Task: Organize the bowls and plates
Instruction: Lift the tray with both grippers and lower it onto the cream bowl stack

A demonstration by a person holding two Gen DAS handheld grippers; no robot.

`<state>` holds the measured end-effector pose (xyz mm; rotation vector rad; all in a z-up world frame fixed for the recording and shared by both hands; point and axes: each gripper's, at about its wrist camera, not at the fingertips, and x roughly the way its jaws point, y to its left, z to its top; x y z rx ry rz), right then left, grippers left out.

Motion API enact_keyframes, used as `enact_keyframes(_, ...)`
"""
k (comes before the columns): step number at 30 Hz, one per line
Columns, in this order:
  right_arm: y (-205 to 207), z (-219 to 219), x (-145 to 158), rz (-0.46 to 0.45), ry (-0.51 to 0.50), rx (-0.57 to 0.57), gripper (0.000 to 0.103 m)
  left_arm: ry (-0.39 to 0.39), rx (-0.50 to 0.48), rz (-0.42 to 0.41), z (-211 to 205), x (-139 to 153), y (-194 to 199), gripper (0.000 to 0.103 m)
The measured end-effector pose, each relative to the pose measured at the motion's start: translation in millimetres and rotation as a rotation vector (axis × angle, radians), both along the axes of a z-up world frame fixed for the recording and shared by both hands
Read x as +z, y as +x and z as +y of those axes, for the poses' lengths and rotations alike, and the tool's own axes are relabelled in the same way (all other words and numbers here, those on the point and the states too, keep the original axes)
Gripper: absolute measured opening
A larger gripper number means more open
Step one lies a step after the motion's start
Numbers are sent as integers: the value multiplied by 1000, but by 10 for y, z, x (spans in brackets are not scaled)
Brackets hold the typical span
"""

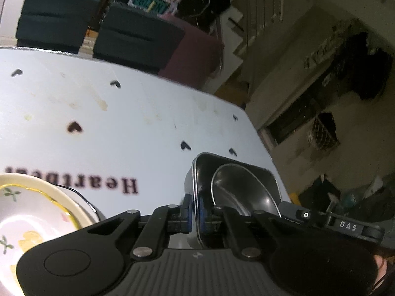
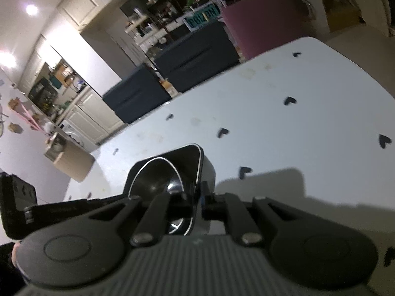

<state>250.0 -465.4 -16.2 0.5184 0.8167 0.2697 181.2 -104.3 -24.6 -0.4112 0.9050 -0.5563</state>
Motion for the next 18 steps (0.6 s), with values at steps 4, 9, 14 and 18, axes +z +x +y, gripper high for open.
enact_keyframes(4,7,97,66,-26,19,8,6,-18,36,-33,231,118,-98,5)
enact_keyframes(9,19,318,152,-55,32,34,6,-38,87,-58,519,229,-222,5)
enact_keyframes(14,103,447,173,-70,41,75,6,-47,136,-82,845,336,-363,5)
enact_keyframes(18,131,612,212,-81,46,106,6,-59,175,-92,1079,393,-477,5)
